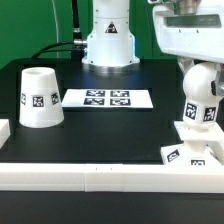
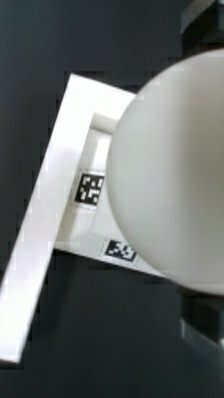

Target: Assemble lamp

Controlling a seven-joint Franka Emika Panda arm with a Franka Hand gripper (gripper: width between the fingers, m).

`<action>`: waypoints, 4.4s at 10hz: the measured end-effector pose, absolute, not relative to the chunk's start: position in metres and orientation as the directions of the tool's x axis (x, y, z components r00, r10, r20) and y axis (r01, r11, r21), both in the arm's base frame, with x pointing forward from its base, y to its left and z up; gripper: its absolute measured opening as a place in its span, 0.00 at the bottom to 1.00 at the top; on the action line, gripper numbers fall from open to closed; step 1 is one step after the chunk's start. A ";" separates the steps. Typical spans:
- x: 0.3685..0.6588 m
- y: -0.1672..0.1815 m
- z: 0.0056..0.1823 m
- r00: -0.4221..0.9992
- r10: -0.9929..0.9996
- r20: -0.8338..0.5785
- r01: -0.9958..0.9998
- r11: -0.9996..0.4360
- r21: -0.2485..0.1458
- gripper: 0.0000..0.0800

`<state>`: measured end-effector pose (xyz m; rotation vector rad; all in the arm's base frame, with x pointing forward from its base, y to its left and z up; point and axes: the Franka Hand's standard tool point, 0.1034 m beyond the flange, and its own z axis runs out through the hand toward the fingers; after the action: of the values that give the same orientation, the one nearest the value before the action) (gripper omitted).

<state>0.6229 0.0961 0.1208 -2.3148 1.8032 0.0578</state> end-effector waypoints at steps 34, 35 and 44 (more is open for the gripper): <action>0.625 0.102 0.118 0.181 0.983 -0.011 0.983 -0.181 0.040 0.87; 0.625 0.104 0.119 0.116 0.993 -0.019 0.993 -0.115 0.041 0.87; 0.626 0.096 0.118 -0.037 0.998 -0.044 0.999 0.039 0.038 0.72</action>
Offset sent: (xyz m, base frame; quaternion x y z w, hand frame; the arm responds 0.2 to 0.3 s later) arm 0.0084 -0.0164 0.0051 -0.1531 0.0378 -0.1769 0.9715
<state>0.6257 0.0958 0.1179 -2.2196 -2.3054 0.0048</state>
